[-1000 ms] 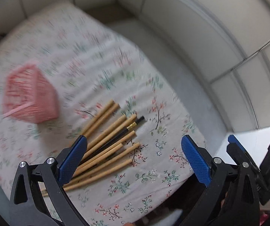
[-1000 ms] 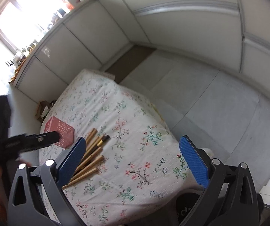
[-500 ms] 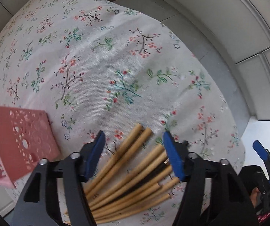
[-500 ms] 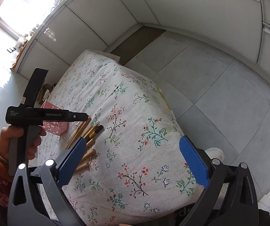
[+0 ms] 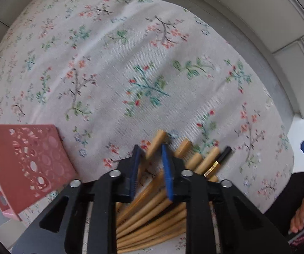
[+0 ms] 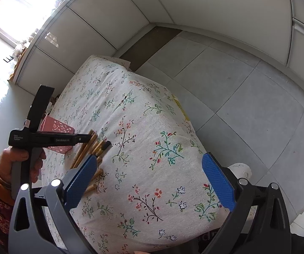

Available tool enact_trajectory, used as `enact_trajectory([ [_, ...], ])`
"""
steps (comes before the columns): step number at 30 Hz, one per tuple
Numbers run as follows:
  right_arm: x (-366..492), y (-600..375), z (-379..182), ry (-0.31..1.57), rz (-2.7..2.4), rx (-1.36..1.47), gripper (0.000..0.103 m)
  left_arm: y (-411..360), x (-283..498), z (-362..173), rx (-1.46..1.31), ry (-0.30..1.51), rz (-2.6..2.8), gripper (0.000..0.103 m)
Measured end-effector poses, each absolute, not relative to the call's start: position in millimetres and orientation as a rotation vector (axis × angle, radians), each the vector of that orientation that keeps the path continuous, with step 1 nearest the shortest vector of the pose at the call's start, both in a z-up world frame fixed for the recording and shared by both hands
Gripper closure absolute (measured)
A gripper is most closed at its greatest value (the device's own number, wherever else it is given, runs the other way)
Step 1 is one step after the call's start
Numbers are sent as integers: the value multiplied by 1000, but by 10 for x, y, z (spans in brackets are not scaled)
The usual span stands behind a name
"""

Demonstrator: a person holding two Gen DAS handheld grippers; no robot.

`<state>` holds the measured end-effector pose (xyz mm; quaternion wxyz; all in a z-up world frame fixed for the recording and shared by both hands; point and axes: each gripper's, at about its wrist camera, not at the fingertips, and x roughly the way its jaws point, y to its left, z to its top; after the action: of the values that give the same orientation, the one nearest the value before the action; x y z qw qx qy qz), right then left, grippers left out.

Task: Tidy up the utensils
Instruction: 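Lower the left tool onto the chopstick pile and close on one chopstick, then lift the chopstick upright with the left tool while the right tool grasps another chopstick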

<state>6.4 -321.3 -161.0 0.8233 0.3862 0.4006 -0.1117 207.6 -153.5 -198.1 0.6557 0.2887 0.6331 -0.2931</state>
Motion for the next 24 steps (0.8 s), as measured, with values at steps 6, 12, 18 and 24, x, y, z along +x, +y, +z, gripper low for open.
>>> enact_trajectory([
  [6, 92, -3189, -1580, 876, -277, 788, 7, -1412, 1877, -1962, 580, 1346, -669, 96],
  [12, 585, -2940, -1504, 993, -257, 726, 7, -853, 1451, -1564, 467, 1197, -744, 97],
  [18, 851, -2655, -1719, 1161, -222, 933, 7, -332, 1099, -914, 345, 1031, -818, 97],
  [24, 739, -2338, -1855, 1278, -264, 1134, 32, 232, 759, -257, 214, 876, -836, 97],
])
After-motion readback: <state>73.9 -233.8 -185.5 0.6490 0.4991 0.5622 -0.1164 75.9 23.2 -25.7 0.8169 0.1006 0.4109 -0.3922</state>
